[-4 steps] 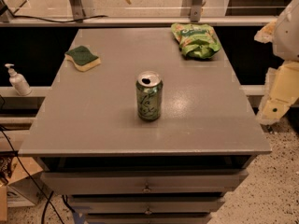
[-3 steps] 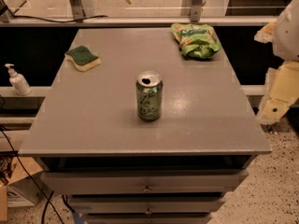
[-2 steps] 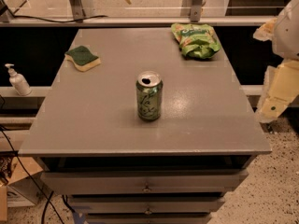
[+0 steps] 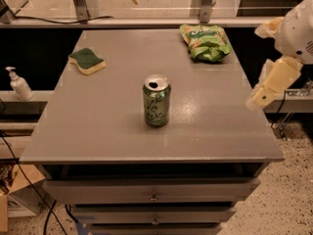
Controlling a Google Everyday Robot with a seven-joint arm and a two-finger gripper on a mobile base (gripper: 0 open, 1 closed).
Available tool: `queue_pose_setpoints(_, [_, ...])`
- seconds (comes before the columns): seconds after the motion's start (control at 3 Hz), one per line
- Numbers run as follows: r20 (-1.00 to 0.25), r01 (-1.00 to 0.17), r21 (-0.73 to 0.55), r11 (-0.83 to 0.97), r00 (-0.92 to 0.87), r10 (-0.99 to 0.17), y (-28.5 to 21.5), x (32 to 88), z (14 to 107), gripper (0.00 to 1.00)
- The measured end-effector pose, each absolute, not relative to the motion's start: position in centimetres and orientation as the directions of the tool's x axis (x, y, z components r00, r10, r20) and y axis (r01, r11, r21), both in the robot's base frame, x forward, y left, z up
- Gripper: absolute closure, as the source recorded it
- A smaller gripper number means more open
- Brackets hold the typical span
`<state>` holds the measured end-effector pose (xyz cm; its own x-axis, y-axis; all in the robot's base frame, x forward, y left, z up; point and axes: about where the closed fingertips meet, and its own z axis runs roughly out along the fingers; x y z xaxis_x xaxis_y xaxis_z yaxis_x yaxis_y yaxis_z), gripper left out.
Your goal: Move green rice chip bag near sponge
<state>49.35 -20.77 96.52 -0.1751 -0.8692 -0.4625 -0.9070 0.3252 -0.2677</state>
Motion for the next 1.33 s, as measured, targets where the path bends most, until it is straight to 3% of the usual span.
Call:
queue_pose_setpoints(0.67, [-0.481, -0.909, -0.26, 0.326, -0.171, -0.86, -20.3, 49.7, 96.3, 0.0])
queue_pose_setpoints(1.33, [-0.67, -0.871, -0.281, 0.403, -0.123, -0.732, -17.2, 55.4, 95.7, 0.0])
